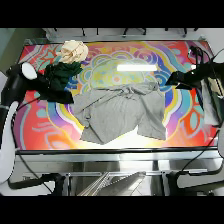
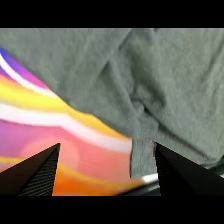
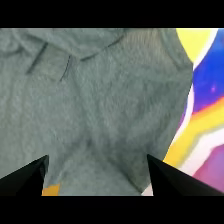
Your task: Fold the shirts.
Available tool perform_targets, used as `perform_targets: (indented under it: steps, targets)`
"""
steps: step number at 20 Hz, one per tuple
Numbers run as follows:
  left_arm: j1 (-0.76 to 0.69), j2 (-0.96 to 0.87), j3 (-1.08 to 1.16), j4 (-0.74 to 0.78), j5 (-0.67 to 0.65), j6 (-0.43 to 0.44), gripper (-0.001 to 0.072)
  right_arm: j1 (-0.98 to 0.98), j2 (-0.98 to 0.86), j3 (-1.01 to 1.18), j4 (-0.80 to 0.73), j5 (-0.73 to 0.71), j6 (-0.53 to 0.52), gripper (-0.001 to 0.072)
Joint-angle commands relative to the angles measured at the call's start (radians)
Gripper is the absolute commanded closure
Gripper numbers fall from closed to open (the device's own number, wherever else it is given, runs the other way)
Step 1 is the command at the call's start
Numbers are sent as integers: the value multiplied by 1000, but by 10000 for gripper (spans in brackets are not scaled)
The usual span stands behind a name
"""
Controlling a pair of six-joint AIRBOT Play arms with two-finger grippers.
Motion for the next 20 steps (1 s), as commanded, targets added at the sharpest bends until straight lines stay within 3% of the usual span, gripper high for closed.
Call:
perform_targets:
  steps: [1, 4, 8, 17, 19, 20]
  targets:
    - [24, 229, -422, -82, 104, -14, 62, -12, 163, -254, 74, -45, -48, 10]
    - [24, 282, -634, -235, 185, -8, 62, -11, 283, -457, 134, -112, -63, 11]
    - [24, 244, -742, -253, 252, 13, 62, -11, 415, -615, 136, -116, -78, 11]
    - [23, 24, -742, -429, 355, 135, 65, -11, 607, -644, 136, -117, -89, 12]
    - [23, 26, -742, -437, 389, 143, 365, -11, 620, -644, 136, -116, -89, 11]
    - [23, 29, -742, -439, 403, 143, 435, -11, 621, -644, 134, -117, -89, 12]
